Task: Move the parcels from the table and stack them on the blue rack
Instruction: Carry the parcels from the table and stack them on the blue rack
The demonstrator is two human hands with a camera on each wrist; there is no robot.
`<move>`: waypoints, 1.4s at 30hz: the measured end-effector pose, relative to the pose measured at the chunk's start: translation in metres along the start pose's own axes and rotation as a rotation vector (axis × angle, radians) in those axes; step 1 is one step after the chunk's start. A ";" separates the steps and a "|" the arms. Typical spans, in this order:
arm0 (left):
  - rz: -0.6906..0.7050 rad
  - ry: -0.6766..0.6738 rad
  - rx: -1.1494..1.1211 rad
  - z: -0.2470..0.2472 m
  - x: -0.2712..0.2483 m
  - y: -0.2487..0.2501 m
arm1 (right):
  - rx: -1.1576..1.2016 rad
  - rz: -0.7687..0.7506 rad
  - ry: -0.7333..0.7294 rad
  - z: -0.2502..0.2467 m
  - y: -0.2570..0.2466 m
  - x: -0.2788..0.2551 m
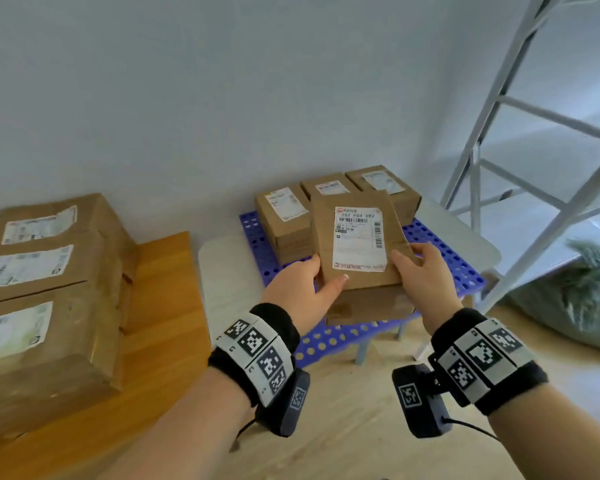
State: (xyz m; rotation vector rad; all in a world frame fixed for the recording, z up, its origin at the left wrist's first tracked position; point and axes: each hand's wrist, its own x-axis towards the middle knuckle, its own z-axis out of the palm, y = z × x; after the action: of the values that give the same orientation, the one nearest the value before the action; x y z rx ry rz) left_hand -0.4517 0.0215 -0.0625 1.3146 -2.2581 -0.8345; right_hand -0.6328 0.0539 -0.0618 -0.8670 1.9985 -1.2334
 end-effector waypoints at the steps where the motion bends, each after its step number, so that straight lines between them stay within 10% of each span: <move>1: 0.003 -0.030 -0.005 0.009 0.004 0.007 | -0.003 0.013 0.003 -0.009 0.007 0.006; 17: -0.290 -0.136 0.029 0.179 0.139 0.111 | -0.137 0.018 -0.350 -0.152 0.090 0.181; 42: -0.447 -0.057 -0.037 0.235 0.215 0.065 | -0.071 0.144 -0.534 -0.129 0.121 0.290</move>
State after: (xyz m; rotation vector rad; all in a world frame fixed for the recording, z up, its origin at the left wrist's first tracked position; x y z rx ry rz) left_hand -0.7372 -0.0725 -0.1859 1.8327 -2.0031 -1.0643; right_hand -0.9291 -0.0694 -0.1744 -0.9493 1.6422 -0.7526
